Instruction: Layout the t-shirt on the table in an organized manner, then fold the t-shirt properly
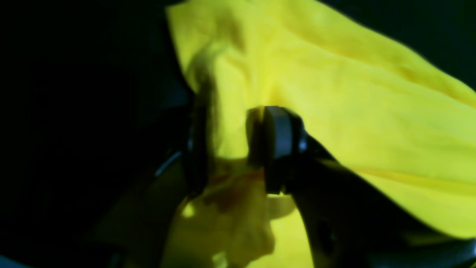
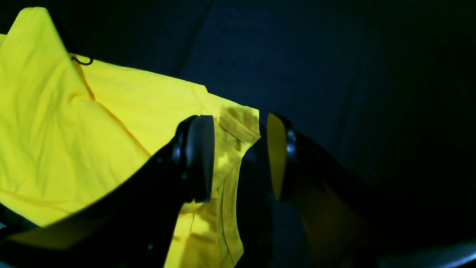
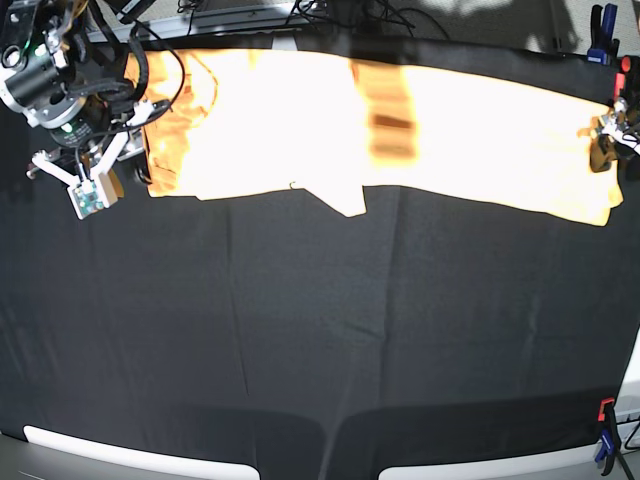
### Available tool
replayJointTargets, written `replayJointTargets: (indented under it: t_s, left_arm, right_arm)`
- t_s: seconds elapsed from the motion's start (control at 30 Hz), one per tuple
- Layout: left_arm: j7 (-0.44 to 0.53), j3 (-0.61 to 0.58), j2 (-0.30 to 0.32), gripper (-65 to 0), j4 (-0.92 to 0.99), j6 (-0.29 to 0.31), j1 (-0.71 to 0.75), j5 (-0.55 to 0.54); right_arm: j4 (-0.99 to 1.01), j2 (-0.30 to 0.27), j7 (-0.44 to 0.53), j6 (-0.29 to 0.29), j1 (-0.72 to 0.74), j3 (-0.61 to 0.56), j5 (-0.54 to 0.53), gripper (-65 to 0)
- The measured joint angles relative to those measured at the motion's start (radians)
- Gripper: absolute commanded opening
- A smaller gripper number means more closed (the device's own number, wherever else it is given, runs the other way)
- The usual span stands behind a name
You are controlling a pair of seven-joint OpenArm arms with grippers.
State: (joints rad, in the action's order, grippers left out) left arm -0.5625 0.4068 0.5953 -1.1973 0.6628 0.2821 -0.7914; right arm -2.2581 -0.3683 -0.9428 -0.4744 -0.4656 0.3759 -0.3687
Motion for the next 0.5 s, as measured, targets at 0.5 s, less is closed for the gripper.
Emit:
replayJointTargets:
  t_s: [0.5]
  left_arm:
    - [0.092, -0.002, -0.005, -65.0, 0.002, -0.087, -0.008, 0.024]
  right_arm:
    - [0.000, 0.000, -0.022, -0.001, 0.000, 0.000, 0.011, -41.9]
